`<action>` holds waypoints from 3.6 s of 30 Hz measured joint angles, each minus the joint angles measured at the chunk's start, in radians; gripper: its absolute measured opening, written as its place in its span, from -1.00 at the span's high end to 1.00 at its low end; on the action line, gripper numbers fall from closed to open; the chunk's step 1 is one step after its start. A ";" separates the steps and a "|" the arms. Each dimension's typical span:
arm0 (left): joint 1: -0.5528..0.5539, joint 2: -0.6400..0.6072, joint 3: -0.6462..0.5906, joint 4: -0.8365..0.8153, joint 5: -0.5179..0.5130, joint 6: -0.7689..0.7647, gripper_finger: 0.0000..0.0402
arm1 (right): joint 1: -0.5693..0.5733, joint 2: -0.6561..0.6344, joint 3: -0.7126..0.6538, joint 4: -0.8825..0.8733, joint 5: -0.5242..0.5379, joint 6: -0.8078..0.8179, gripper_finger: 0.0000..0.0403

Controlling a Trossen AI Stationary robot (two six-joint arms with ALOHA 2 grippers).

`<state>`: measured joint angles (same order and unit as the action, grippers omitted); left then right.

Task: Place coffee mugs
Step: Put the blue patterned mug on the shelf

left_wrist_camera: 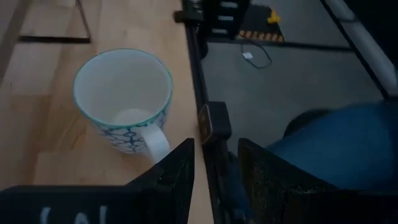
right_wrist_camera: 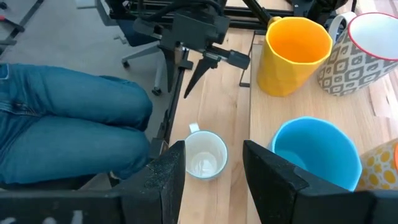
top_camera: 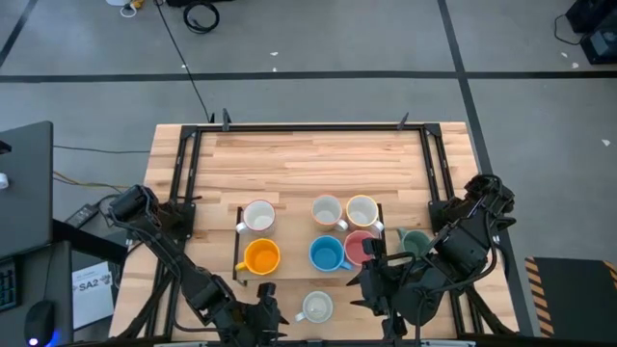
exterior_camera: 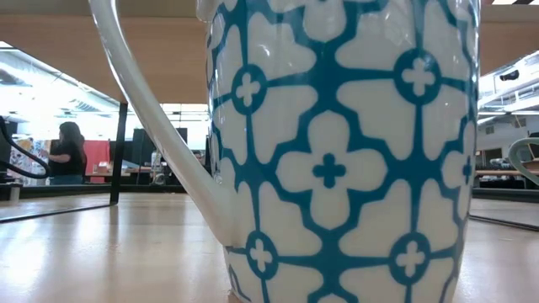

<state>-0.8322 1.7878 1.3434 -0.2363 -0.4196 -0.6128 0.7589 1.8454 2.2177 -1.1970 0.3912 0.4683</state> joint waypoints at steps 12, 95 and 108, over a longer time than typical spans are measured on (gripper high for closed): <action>-0.035 0.097 0.000 0.105 -0.077 -0.137 0.35 | 0.000 0.000 0.000 -0.001 0.000 -0.026 0.17; 0.069 0.130 0.000 -0.014 -0.071 -0.344 -0.13 | 0.000 0.000 0.000 -0.001 0.000 -0.018 0.17; 0.070 0.133 0.000 0.000 -0.065 -0.342 -0.13 | 0.000 0.000 0.000 -0.001 0.000 -0.018 0.17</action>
<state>-0.7623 1.9206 1.3434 -0.2359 -0.4850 -0.9546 0.7586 1.8454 2.2177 -1.1984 0.3912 0.4503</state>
